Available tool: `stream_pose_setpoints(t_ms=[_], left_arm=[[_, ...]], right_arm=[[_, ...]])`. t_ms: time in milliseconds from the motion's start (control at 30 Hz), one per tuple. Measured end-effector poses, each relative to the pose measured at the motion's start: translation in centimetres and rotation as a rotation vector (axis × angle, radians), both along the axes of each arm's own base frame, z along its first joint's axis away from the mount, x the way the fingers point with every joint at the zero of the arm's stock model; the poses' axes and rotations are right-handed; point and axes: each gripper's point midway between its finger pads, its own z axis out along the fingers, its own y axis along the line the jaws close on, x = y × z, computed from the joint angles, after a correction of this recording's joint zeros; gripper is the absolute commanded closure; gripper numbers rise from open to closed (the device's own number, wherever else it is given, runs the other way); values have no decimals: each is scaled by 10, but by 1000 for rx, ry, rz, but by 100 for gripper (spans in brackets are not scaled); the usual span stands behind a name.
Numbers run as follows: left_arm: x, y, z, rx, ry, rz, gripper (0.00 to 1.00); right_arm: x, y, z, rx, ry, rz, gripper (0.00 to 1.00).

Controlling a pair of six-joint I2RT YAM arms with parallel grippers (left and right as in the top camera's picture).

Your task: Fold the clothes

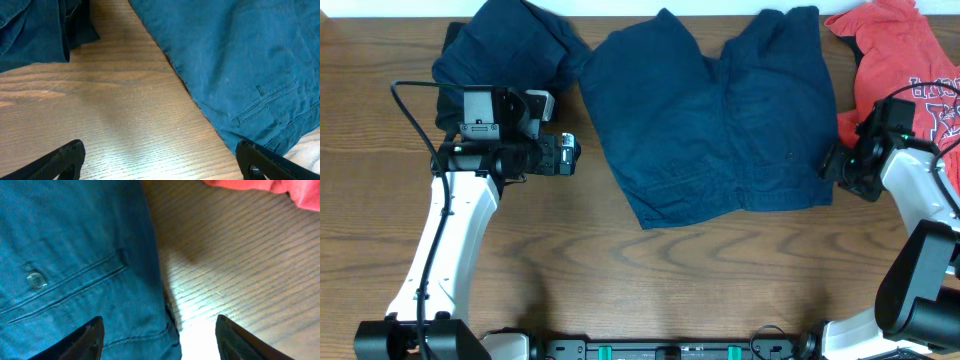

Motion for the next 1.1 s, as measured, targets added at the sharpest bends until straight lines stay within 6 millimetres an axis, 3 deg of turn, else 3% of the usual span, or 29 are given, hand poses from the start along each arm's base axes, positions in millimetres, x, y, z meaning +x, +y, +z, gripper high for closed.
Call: stream_pose_setpoints(t_ms=[100,233,300,433,700,833,1100], left_arm=[[0,0,0,0,0,0,2],[0,0,0,0,0,0,2],[0,0,0,0,0,0,2],[0,0,0,0,0,0,2],[1,0,0,0,-4,0,2],[2,0,1,0,-8,0,2],[5,0,3,0,-23,0,2]], right_arm=[[-3,2,-9,6,-7,3,34],[-7,10,-21,40,-18,20,45],[-10,13,-25,51,-14,27,58],[-16,17,-32,66,-7,30,99],[-17,16,-25,87,10,20,99],[-6,7,4,74,-21,12,99],[39,-22,110,-24,-235,14,99]])
